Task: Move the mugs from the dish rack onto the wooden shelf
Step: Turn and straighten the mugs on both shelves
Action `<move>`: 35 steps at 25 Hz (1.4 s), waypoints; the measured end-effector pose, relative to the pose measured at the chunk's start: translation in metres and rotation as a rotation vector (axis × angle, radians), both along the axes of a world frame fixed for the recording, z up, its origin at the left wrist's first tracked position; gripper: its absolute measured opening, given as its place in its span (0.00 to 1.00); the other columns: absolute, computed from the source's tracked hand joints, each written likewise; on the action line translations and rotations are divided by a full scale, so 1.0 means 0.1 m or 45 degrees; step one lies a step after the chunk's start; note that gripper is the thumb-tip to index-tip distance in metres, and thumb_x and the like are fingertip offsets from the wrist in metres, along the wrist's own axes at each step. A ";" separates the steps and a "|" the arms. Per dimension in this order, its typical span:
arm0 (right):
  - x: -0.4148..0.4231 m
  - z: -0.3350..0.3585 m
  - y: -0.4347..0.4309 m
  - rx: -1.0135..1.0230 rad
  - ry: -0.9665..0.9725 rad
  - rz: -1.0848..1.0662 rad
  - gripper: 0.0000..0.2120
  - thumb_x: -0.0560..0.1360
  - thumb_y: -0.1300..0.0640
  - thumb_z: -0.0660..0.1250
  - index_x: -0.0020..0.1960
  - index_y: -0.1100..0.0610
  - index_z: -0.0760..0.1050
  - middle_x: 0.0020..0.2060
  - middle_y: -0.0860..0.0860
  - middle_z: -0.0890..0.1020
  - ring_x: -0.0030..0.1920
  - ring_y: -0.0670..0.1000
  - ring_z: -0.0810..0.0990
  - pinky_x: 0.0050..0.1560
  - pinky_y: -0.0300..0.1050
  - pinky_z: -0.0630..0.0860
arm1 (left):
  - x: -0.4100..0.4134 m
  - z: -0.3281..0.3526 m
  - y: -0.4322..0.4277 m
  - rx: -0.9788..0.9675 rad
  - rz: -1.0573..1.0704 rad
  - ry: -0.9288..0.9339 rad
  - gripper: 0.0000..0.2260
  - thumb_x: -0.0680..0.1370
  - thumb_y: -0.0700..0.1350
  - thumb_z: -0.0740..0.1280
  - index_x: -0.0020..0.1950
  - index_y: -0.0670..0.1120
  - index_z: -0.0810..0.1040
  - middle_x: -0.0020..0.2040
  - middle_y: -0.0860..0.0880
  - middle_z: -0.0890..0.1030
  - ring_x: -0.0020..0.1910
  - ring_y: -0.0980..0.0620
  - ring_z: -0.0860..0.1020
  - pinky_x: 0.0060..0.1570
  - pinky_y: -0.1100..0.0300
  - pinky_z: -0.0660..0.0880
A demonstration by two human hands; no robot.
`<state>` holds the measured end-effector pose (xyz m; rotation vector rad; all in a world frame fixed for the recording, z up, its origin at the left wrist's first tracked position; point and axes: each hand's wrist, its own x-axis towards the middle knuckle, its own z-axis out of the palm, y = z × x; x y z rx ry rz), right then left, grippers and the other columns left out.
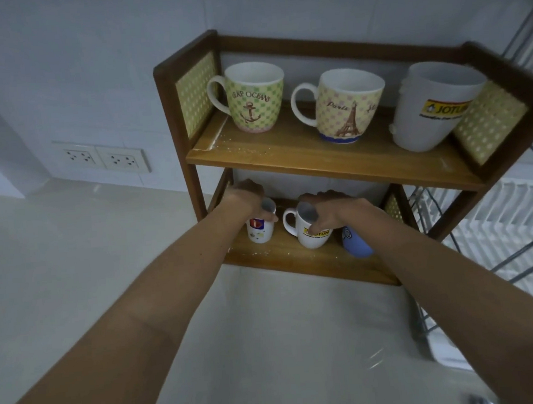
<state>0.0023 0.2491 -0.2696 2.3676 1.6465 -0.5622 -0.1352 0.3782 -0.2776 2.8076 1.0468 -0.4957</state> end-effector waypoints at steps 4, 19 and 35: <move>0.02 0.00 -0.03 -0.003 -0.003 0.048 0.40 0.71 0.49 0.71 0.75 0.47 0.51 0.67 0.57 0.68 0.62 0.60 0.71 0.53 0.49 0.72 | 0.03 0.03 0.01 0.074 -0.082 0.079 0.33 0.70 0.64 0.68 0.69 0.47 0.68 0.63 0.43 0.76 0.62 0.43 0.74 0.53 0.52 0.72; 0.59 0.11 -0.34 0.026 0.006 -0.289 0.41 0.70 0.39 0.68 0.76 0.48 0.52 0.76 0.53 0.58 0.72 0.59 0.61 0.69 0.57 0.63 | 0.28 -0.08 -0.30 -0.123 -0.359 -0.195 0.44 0.69 0.66 0.67 0.77 0.52 0.50 0.77 0.46 0.60 0.73 0.44 0.62 0.68 0.48 0.64; 0.59 0.06 -0.59 -0.102 0.057 0.076 0.41 0.66 0.64 0.75 0.72 0.52 0.58 0.67 0.55 0.67 0.64 0.58 0.69 0.55 0.50 0.73 | 0.47 -0.23 -0.40 0.056 -0.299 -0.194 0.43 0.69 0.62 0.69 0.76 0.49 0.52 0.74 0.45 0.62 0.69 0.43 0.67 0.63 0.47 0.70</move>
